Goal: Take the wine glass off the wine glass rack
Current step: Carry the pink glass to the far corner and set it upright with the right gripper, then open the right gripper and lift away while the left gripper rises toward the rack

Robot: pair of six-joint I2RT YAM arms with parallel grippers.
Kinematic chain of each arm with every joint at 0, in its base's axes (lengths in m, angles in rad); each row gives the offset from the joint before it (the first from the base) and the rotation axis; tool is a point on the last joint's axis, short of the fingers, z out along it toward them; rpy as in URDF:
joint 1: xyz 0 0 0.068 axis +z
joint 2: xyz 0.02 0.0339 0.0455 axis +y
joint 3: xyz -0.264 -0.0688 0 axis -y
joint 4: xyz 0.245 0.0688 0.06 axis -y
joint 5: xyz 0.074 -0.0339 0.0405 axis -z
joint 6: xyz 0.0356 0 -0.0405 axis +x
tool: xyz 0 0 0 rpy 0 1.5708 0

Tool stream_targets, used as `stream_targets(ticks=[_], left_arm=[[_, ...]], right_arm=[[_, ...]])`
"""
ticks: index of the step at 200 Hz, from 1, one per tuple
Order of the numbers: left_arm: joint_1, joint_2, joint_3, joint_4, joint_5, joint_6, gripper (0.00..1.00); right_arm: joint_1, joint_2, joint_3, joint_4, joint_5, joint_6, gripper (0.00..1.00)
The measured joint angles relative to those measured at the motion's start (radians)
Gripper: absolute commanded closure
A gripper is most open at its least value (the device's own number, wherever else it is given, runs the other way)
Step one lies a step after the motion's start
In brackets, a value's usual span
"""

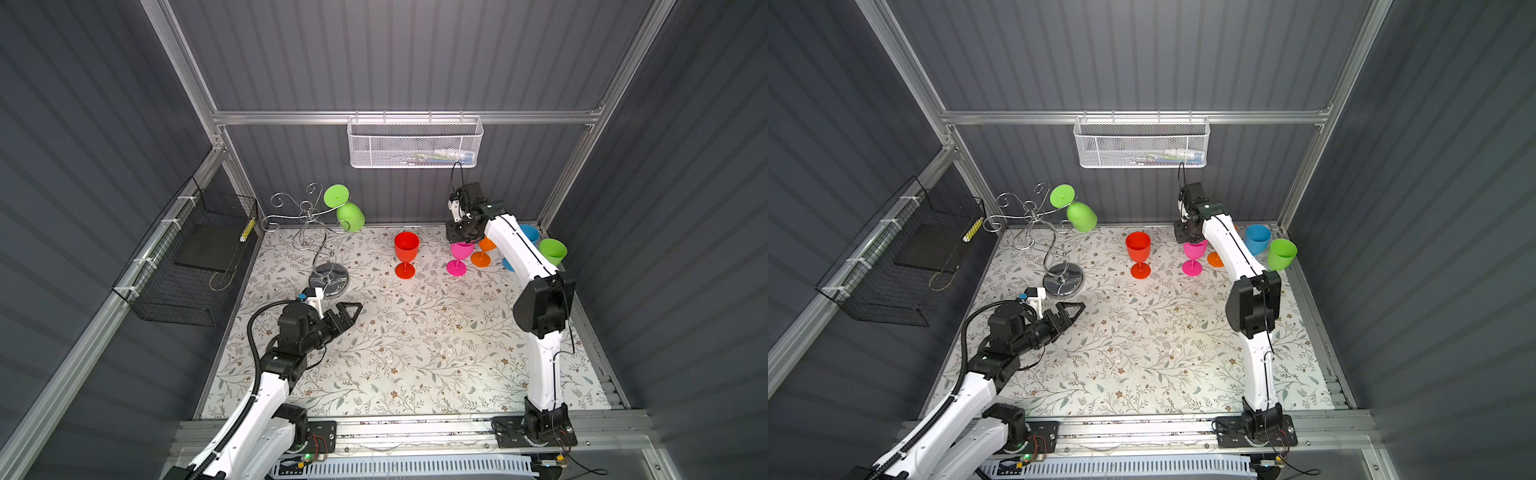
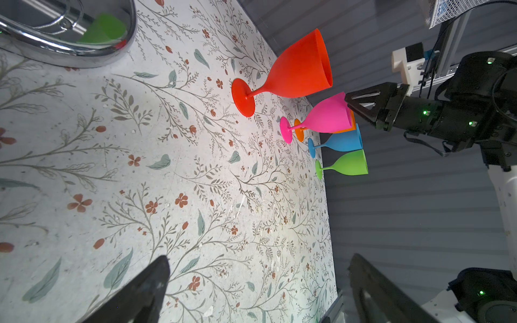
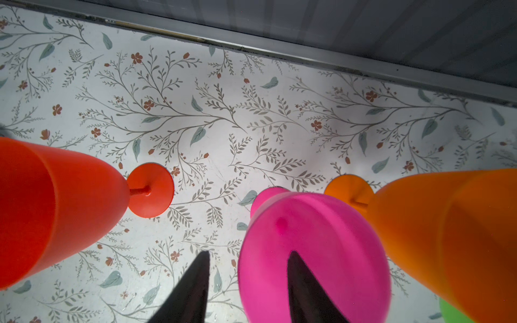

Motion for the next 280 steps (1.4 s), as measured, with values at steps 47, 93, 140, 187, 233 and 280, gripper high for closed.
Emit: stream_targets(ticks=[47, 93, 140, 187, 233, 280], left_arm=[[0.0, -0.037, 0.055, -0.09, -0.019, 0.001, 0.0], [0.0, -0.073, 0.187, -0.292, -0.125, 0.019, 0.0], [0.0, -0.067, 0.426, -0.555, -0.328, 0.058, 0.01], [0.0, 0.077, 0.732, -0.763, -0.495, 0.156, 0.02], [0.0, 0.291, 1.094, -0.956, -0.664, 0.273, 0.01], [-0.017, 0.507, 1.373, -1.057, -0.79, 0.35, 0.01]], right_arm=[[0.005, -0.244, -0.249, 0.096, -0.043, 0.051, 0.42], [0.048, -0.537, -0.534, 0.312, -0.103, 0.156, 0.39], [0.187, -0.695, -0.728, 0.527, -0.117, 0.212, 0.35], [0.28, -0.79, -0.836, 0.641, -0.116, 0.191, 0.33], [0.28, -0.833, -0.881, 0.686, -0.113, 0.187, 0.32], [0.287, -0.84, -0.907, 0.696, -0.112, 0.187, 0.31]])
